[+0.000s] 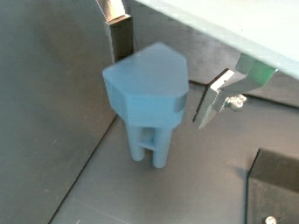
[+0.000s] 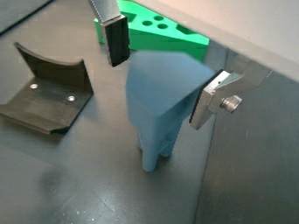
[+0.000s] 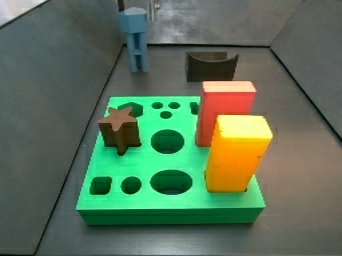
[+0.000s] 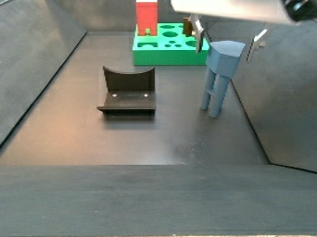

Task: Pick up the 3 prong object. Move up. Move to above the board. Insert the 3 prong object.
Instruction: Pick up the 3 prong object.

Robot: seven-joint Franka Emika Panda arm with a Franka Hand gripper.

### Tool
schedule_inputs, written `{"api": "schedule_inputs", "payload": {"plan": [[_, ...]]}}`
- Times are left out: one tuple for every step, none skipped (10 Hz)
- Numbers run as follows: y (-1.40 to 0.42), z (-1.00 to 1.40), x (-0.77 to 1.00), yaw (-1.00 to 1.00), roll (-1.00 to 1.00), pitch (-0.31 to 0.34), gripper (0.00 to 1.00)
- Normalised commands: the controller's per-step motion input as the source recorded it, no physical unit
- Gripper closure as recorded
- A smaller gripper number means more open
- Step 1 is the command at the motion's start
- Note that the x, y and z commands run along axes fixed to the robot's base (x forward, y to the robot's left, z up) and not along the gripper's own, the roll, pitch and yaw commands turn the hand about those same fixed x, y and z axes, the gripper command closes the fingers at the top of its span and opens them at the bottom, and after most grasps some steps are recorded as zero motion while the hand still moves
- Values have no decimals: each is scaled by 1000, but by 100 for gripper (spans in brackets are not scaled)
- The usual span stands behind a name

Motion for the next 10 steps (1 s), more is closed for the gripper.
{"api": "schedule_inputs", "payload": {"plan": [[0,-389,0,-271,0,-44,0],[0,-234,-49,-183,0,-9,0],[0,0,0,0,0,0,0],[0,0,0,0,0,0,100],[0,0,0,0,0,0,100],[0,0,0,0,0,0,100],[0,0,0,0,0,0,100],[0,0,0,0,0,0,100],[0,0,0,0,0,0,100],[0,0,0,0,0,0,100]]}}
